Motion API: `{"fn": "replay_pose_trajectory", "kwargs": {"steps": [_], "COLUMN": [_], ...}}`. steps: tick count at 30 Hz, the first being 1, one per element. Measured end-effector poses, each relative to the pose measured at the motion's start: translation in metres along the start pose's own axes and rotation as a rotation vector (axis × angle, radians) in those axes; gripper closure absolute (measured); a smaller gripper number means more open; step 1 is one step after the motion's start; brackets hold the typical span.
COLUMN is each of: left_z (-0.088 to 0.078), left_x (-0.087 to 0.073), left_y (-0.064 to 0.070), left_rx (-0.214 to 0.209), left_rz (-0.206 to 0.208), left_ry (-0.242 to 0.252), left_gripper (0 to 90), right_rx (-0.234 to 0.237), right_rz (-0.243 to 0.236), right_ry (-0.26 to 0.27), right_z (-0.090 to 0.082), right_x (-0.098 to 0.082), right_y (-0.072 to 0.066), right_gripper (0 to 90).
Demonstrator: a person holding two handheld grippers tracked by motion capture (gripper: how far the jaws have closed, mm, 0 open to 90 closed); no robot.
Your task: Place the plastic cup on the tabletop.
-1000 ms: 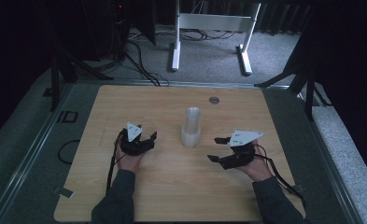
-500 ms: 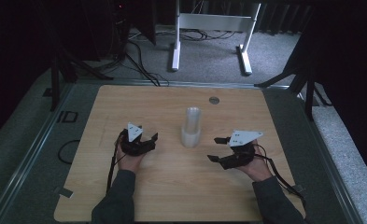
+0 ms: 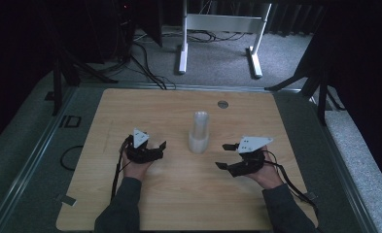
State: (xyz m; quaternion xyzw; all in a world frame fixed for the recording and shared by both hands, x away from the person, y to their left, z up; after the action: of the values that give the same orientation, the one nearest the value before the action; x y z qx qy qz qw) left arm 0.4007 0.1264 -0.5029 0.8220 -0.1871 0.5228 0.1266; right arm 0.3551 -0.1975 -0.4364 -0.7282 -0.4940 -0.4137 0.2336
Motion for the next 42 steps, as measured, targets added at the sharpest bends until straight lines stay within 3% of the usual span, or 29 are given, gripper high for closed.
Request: {"fn": "replay_pose_trajectory", "kwargs": {"steps": [22,42], "left_z": [-0.021,-0.059], "left_x": [-0.012,-0.019], "left_y": [-0.004,-0.006], "left_rx": [0.007,-0.013], "left_rz": [-0.019,-0.020], "left_ry": [0.007,0.044], "left_gripper": [9.4,11.3], "right_rx": [0.001,-0.003], "right_rz": [0.005,0.016], "right_ry": [0.000,-0.004], "right_z": [0.000,-0.001], "right_x": [-0.002,-0.005], "right_y": [0.000,0.000], "right_gripper": [29.3,29.3]}}
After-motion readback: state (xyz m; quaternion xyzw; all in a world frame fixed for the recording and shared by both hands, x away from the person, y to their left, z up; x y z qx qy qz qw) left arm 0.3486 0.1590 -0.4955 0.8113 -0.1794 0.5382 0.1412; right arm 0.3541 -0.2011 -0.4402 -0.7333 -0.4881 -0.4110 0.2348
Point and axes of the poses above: each handheld gripper's, and its own axes: z roughly forward along the jaws, x roughly out of its top, y roughly to its right, the point moved 4 cm from there along z, roughly forward along the jaws, and after that the axes turned 1 degree about z, right-handed, at the moved point
